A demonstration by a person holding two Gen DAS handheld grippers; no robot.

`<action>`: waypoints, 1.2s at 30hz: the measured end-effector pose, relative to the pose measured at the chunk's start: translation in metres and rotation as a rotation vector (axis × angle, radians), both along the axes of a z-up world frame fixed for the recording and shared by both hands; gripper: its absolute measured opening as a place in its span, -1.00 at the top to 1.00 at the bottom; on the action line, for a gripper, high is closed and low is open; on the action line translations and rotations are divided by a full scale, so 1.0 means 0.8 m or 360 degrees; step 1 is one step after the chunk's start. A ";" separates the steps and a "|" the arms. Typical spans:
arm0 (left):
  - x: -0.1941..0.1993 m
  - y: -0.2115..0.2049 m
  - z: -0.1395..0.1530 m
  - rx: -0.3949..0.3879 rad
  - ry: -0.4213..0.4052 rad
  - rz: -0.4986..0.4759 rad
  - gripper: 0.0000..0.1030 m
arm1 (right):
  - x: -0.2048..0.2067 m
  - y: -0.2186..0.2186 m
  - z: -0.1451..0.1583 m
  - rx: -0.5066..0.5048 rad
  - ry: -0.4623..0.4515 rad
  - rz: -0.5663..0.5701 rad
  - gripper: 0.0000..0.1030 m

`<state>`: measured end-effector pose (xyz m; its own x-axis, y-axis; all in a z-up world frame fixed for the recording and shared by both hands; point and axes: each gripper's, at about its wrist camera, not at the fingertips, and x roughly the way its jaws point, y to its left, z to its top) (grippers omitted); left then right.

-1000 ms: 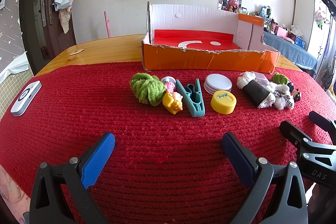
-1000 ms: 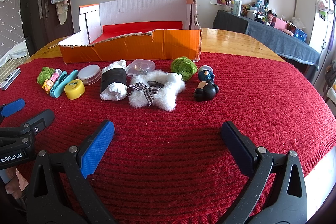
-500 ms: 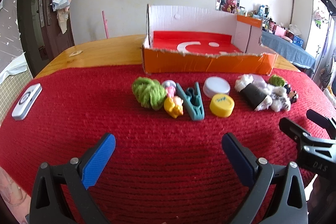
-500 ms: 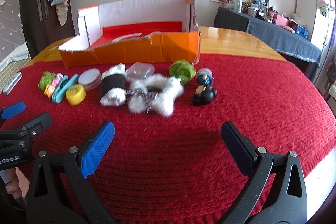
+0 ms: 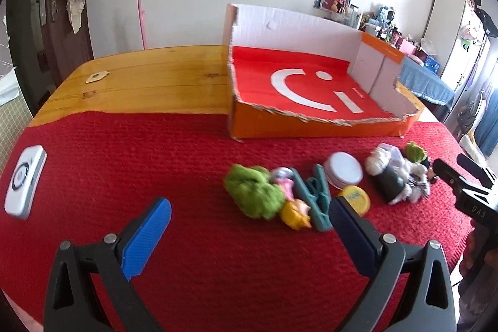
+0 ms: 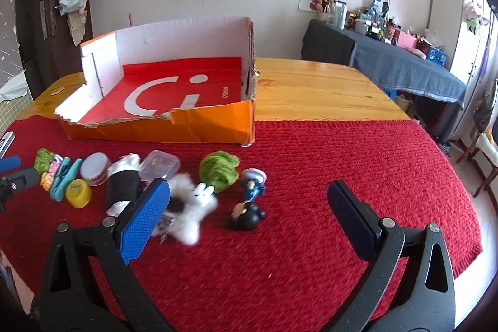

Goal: Organize objects
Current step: 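Move both grippers toward the row of small items beside the box, then grasp the green yarn ball with the left gripper while the right gripper grasps the black figurine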

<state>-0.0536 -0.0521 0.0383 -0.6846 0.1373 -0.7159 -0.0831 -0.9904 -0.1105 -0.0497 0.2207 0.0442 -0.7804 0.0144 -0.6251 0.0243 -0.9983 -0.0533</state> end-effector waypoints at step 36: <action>-0.050 -0.008 -0.028 -0.0259 -0.0110 -0.0302 -0.65 | -0.040 0.019 -0.031 0.0099 -0.0295 0.0028 -0.66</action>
<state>-0.0936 -0.0581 0.0156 -0.6064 0.1377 -0.7832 -0.2669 -0.9630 0.0374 -0.0819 0.2362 0.0194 -0.6526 0.0448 -0.7564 0.0568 -0.9925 -0.1078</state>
